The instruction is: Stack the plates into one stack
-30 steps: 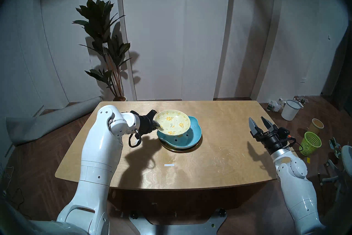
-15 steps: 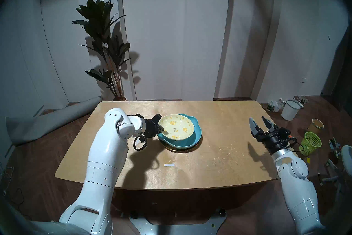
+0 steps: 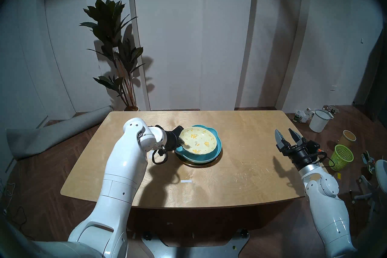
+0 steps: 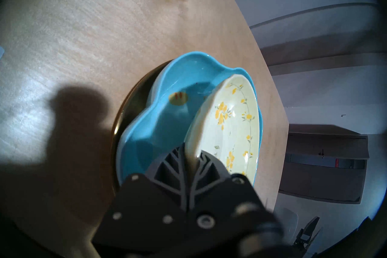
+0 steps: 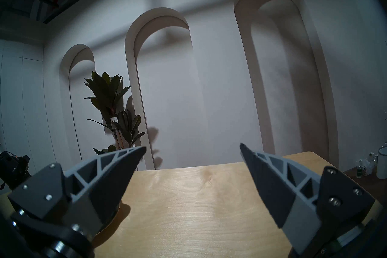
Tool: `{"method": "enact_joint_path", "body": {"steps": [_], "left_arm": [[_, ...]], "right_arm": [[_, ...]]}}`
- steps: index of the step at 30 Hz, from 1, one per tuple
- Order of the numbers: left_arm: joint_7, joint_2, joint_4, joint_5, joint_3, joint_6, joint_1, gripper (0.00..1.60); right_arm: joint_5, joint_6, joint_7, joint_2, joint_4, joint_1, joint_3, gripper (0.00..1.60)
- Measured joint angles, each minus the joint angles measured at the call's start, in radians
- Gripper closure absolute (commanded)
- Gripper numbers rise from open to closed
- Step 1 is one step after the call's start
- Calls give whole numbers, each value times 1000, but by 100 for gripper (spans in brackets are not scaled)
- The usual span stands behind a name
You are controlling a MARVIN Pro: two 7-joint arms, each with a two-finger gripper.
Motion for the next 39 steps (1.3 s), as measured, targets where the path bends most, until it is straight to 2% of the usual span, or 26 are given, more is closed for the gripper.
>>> {"method": "enact_joint_path", "body": {"steps": [2,4,7,9,10,11,12,26,33,39], "left_arm": [[-2,0,4,9,7,-1,-5,160],[-5,0,8,18,12,-1,-9,139],[-8,0,11,35,22,-1,-14,120],[-11,1,12,43,27,-1,-16,96],[-13,1,13,48,30,-1,-18,75],[-15,1,13,53,33,-1,-19,21],[-16,1,13,56,35,-2,-20,1],[-55,24,-30,138,76,-21,-33,0],[-80,53,-113,206,100,-43,-27,0],[-126,94,-197,264,91,-61,-27,0]], "right_arm": [[1,-1,2,0,1,0,1,0],[1,-2,3,0,1,0,2,0],[2,-3,6,0,3,1,4,0],[3,-3,8,0,4,1,4,0],[3,-3,10,0,5,2,4,0],[3,-4,11,0,7,2,4,0],[4,-4,12,0,7,2,5,0],[7,-6,22,0,16,7,6,0],[9,-6,25,0,18,8,6,0],[9,-6,30,0,22,14,0,0]]}}
